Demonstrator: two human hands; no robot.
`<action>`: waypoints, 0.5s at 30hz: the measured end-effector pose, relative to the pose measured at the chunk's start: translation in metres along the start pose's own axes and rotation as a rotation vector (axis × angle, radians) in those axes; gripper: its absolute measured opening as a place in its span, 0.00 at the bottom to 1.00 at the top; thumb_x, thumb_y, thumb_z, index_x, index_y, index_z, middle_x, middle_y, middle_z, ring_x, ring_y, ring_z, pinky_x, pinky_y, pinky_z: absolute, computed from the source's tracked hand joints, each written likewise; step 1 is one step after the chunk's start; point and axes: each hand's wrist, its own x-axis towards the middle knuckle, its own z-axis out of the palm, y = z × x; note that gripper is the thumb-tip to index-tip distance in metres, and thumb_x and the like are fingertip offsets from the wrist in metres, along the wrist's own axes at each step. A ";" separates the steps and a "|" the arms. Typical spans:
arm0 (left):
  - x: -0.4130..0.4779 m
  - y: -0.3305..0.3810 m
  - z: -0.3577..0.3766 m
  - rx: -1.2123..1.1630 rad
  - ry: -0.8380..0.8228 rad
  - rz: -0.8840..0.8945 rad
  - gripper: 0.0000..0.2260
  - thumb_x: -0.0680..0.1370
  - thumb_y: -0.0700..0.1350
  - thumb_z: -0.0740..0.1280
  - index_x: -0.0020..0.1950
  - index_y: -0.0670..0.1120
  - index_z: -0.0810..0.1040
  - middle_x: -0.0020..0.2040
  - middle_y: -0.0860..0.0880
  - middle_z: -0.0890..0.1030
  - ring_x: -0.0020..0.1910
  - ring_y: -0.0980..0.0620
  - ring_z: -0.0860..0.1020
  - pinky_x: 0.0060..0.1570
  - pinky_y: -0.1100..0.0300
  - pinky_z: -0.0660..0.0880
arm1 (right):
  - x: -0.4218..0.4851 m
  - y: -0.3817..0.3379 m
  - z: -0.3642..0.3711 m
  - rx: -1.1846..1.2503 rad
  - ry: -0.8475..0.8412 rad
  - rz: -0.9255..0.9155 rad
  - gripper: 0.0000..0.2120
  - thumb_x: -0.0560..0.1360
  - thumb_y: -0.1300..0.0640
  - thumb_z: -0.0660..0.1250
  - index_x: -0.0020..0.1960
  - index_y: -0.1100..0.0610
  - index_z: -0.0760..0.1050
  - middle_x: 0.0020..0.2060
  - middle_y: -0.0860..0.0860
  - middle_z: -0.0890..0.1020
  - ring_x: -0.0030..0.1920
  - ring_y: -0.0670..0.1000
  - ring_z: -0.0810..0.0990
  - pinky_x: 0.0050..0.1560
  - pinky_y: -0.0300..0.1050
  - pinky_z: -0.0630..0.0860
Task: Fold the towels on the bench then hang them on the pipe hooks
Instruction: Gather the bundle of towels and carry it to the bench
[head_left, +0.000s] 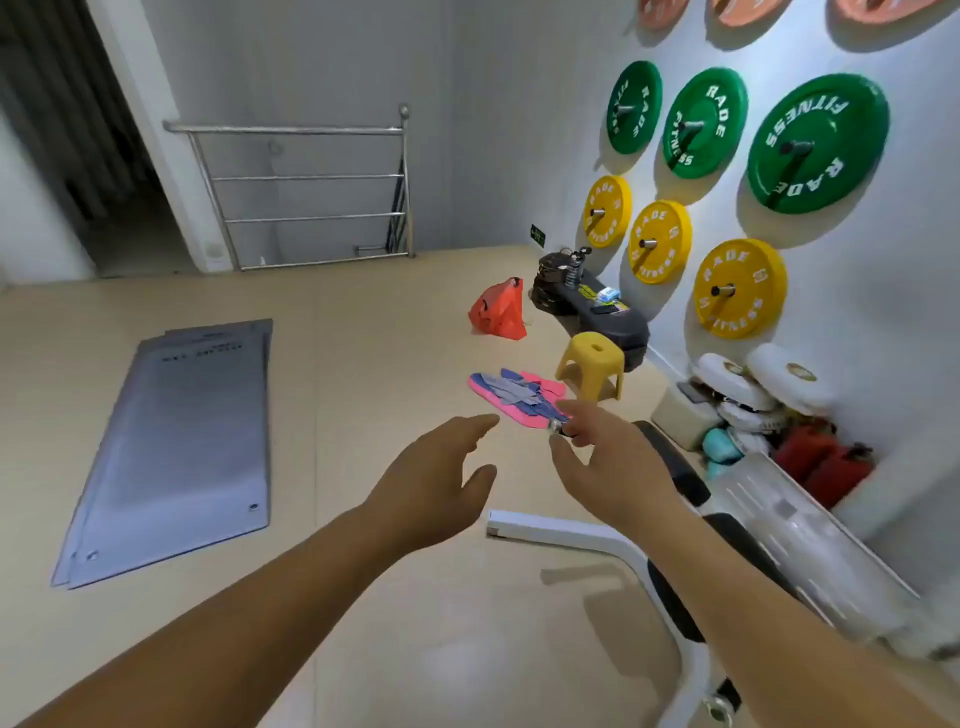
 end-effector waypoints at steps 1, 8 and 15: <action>0.013 -0.021 -0.005 -0.016 0.009 -0.012 0.26 0.81 0.51 0.66 0.79 0.56 0.64 0.72 0.59 0.74 0.64 0.60 0.75 0.64 0.62 0.72 | 0.023 -0.005 0.016 0.013 -0.008 -0.008 0.22 0.80 0.47 0.64 0.73 0.46 0.70 0.60 0.44 0.82 0.56 0.46 0.80 0.57 0.47 0.79; 0.149 -0.168 -0.049 -0.069 -0.017 -0.098 0.24 0.81 0.50 0.65 0.77 0.56 0.67 0.69 0.58 0.76 0.61 0.60 0.77 0.64 0.58 0.75 | 0.210 -0.041 0.111 0.057 -0.051 0.047 0.20 0.80 0.48 0.65 0.71 0.46 0.73 0.56 0.42 0.82 0.54 0.43 0.79 0.54 0.45 0.79; 0.326 -0.230 -0.057 -0.099 -0.111 -0.041 0.23 0.81 0.49 0.65 0.76 0.54 0.68 0.68 0.57 0.76 0.61 0.59 0.78 0.62 0.59 0.75 | 0.360 -0.031 0.134 0.110 -0.008 0.168 0.18 0.79 0.49 0.65 0.69 0.46 0.75 0.53 0.43 0.83 0.54 0.45 0.81 0.54 0.50 0.81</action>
